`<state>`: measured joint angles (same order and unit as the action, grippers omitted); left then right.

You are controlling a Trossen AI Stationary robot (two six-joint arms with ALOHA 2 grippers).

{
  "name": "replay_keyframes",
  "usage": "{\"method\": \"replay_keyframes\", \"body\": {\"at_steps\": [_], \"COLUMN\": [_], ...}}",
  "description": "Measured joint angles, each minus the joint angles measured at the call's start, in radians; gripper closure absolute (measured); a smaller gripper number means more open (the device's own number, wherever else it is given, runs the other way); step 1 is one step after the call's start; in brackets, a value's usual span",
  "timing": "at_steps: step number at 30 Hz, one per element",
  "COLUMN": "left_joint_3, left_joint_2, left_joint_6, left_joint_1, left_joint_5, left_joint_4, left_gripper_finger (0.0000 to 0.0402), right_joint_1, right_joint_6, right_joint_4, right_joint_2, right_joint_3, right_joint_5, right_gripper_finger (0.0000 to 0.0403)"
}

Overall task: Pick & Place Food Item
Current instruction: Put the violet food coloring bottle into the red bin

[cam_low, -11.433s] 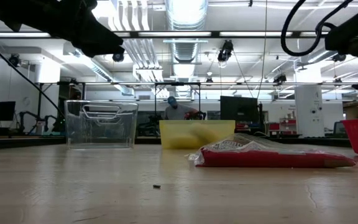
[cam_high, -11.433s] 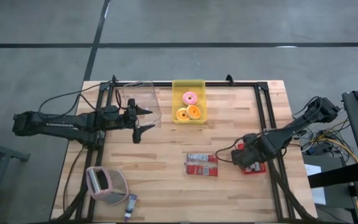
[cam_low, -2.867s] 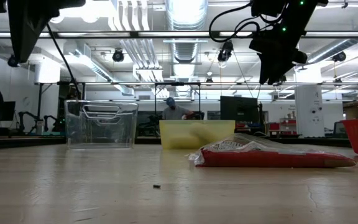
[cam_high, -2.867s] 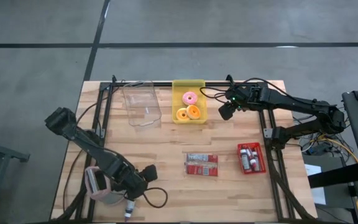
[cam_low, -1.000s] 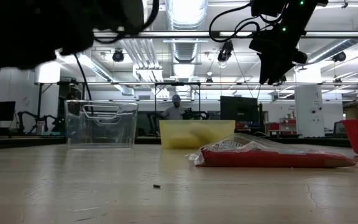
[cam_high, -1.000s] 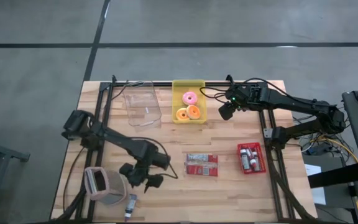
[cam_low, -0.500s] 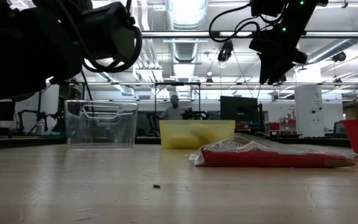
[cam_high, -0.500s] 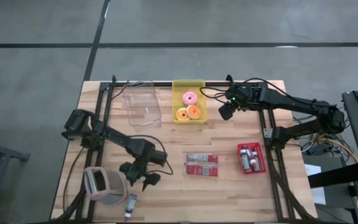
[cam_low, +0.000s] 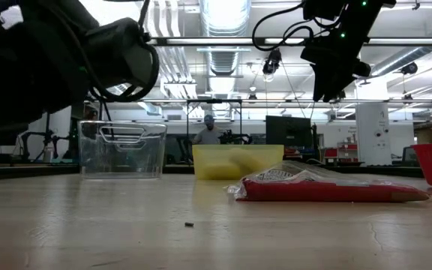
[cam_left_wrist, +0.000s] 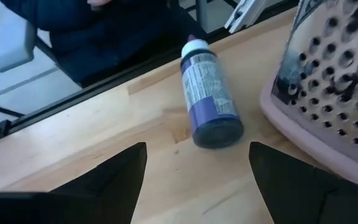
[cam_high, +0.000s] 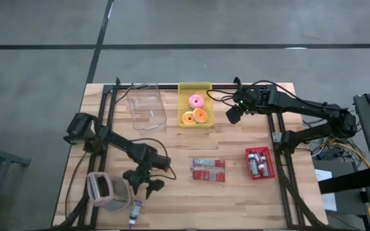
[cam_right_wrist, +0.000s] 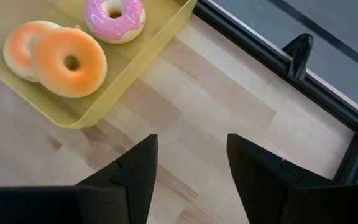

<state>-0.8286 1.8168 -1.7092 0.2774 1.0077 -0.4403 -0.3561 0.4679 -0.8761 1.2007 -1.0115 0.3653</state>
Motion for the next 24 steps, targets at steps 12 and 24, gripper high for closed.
{"method": "replay_keyframes", "body": {"at_steps": [12,24], "left_joint_3": [0.069,0.093], "left_joint_2": [0.000,0.001], "left_joint_6": [0.054,0.096], "left_joint_1": [0.032,0.041], "left_joint_5": [0.032,0.047], "left_joint_4": [0.120,0.171], "left_gripper_finger": [0.0113,0.0113], "right_joint_1": [0.000,0.000], "right_joint_6": [0.000,0.000], "right_joint_4": [0.000,0.000], "right_joint_2": [0.000,0.000], "right_joint_3": [0.000,0.000], "right_joint_5": [0.000,0.000], "right_gripper_finger": [0.0213,0.0213]}}
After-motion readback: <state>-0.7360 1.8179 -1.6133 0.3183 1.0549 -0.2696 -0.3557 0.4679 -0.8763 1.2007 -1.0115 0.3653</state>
